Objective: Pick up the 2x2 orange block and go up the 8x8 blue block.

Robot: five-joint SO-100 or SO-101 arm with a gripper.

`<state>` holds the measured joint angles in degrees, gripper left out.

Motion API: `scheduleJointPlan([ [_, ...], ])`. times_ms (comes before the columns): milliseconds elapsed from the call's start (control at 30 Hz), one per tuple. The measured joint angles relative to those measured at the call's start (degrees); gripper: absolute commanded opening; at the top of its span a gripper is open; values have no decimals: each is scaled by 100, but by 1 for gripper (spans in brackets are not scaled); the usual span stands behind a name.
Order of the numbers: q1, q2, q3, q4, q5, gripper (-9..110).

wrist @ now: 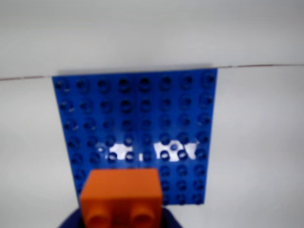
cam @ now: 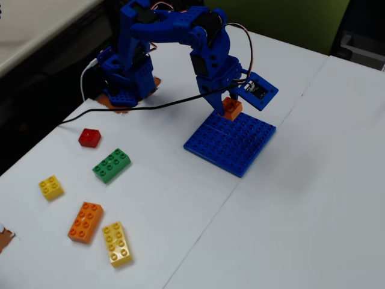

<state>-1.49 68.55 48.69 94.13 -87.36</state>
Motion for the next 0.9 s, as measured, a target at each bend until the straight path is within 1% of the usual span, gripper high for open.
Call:
scheduleJointPlan([
  [900,-70,0,0,88,0,0],
])
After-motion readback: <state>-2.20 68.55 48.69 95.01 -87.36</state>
